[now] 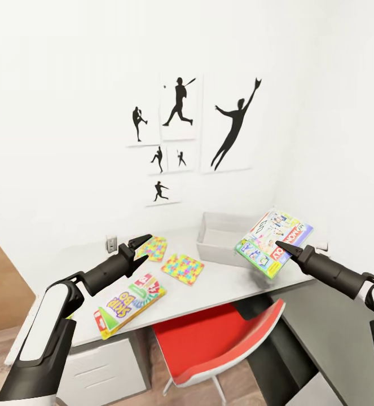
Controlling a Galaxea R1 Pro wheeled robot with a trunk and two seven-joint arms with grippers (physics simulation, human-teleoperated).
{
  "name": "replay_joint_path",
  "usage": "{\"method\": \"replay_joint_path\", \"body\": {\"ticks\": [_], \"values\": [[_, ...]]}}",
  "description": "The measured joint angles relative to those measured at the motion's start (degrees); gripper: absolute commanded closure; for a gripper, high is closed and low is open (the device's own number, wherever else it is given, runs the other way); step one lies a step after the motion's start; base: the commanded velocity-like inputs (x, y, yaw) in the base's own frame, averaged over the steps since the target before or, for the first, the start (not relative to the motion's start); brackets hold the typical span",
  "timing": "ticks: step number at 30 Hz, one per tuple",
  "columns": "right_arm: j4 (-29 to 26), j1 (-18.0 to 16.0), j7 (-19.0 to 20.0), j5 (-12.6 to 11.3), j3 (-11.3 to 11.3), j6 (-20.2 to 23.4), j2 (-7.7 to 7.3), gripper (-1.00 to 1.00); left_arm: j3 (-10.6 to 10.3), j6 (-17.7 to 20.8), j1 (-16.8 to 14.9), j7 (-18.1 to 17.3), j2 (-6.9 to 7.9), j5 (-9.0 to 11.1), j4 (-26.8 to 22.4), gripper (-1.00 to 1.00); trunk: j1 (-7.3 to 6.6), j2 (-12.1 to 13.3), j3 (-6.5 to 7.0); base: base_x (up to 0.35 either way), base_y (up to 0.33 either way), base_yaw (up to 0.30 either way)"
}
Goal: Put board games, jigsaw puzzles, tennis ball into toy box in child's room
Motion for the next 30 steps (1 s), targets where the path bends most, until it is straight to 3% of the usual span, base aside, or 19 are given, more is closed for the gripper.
{"method": "replay_joint_path", "body": {"ticks": [8,24,30], "values": [[-0.03,0.01,0.02,-0.35,0.00,0.02,0.00,1.00,-0.21,-0.06,0.00,0.09,-0.09,-0.17,0.00,-1.00,0.02,0.00,0.01,0.155,-0.126,0.012],[-0.03,-0.01,0.02,-0.38,0.00,0.02,0.00,1.00,-0.23,-0.08,0.01,0.05,-0.11,-0.20,0.00,-1.00,0.02,0.00,0.01,0.018,-0.009,0.001],[-0.03,0.01,0.02,-0.34,0.00,0.02,0.02,1.00,0.03,-0.10,0.08,0.03,-0.03,-0.21,0.00,-1.00,0.00,0.00,0.01,0.216,0.000,0.000]]}}
